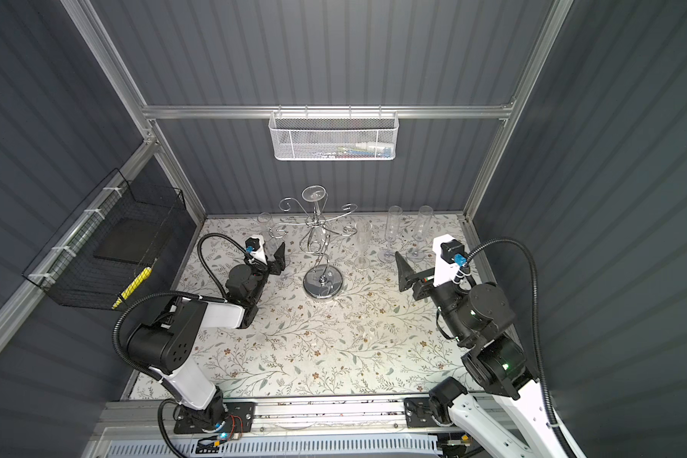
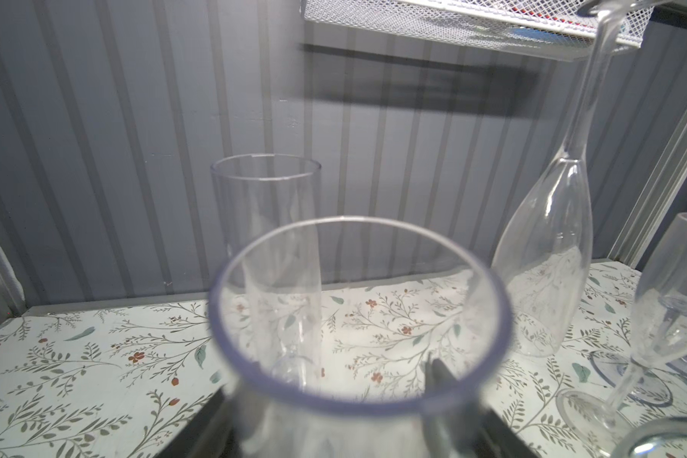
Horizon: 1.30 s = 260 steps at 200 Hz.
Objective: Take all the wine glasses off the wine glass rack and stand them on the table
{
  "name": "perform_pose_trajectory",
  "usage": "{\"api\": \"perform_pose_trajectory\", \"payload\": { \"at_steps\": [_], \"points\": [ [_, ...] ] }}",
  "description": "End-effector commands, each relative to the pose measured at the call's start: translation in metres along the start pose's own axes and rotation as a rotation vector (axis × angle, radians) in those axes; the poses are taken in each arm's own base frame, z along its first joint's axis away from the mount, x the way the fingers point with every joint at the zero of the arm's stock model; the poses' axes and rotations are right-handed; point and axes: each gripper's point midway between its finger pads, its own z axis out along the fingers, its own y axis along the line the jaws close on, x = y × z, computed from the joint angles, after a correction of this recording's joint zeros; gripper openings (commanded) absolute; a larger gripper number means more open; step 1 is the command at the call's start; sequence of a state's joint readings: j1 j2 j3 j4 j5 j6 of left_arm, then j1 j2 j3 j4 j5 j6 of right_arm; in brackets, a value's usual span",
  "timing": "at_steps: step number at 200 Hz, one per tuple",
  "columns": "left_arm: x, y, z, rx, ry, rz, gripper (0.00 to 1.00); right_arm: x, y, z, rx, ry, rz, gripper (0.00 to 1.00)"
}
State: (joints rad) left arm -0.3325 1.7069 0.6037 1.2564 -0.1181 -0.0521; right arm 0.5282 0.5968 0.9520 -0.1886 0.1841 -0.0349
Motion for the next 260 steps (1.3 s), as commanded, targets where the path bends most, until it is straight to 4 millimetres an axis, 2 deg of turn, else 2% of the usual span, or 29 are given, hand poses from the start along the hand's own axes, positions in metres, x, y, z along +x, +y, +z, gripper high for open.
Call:
{"api": "perform_pose_trajectory", "payload": {
  "at_steps": [1, 66, 89, 104, 145, 189, 194, 211, 222, 233, 238, 248, 260],
  "points": [
    [-0.022, 0.001, -0.007, -0.005, -0.047, 0.009, 0.76, -0.019, -0.006, -0.008, 0.022, -0.046, 0.001, 0.99],
    [-0.065, 0.007, -0.034, -0.041, -0.062, 0.018, 0.81, -0.031, -0.031, -0.010, 0.162, -0.079, 0.139, 0.99],
    [-0.083, 0.010, -0.049, -0.057, -0.060, 0.024, 0.84, -0.038, -0.029, -0.003, 0.157, -0.066, 0.162, 0.99],
    [-0.094, 0.014, -0.060, -0.078, -0.048, 0.029, 0.86, -0.038, -0.023, 0.009, 0.136, -0.020, 0.157, 0.99],
    [-0.117, 0.024, -0.094, -0.134, 0.006, 0.028, 0.87, -0.047, -0.007, 0.050, 0.072, 0.058, 0.165, 0.99],
    [-0.129, 0.026, -0.125, -0.139, 0.061, -0.046, 0.87, -0.058, 0.021, 0.105, -0.172, 0.118, 0.310, 0.99],
    [-0.129, 0.026, -0.127, -0.142, 0.068, -0.059, 0.87, -0.050, 0.024, 0.120, -0.197, 0.150, 0.323, 0.99],
    [-0.128, 0.026, -0.133, -0.142, 0.093, -0.109, 0.87, -0.044, 0.034, 0.146, -0.279, 0.206, 0.343, 0.99],
    [-0.125, 0.021, -0.136, -0.115, 0.107, -0.125, 0.87, -0.037, 0.032, 0.164, -0.277, 0.252, 0.359, 0.99],
    [-0.122, 0.019, -0.138, -0.104, 0.129, -0.141, 0.86, -0.032, 0.038, 0.179, -0.324, 0.292, 0.382, 0.99],
    [-0.121, 0.019, -0.140, -0.104, 0.135, -0.146, 0.86, -0.022, 0.039, 0.187, -0.330, 0.331, 0.398, 0.99],
    [-0.119, 0.020, -0.145, -0.111, 0.150, -0.161, 0.86, -0.015, 0.041, 0.199, -0.355, 0.363, 0.416, 0.99],
    [-0.121, 0.020, -0.152, -0.112, 0.150, -0.178, 0.86, -0.006, 0.047, 0.213, -0.392, 0.402, 0.444, 0.96]
  ]
}}
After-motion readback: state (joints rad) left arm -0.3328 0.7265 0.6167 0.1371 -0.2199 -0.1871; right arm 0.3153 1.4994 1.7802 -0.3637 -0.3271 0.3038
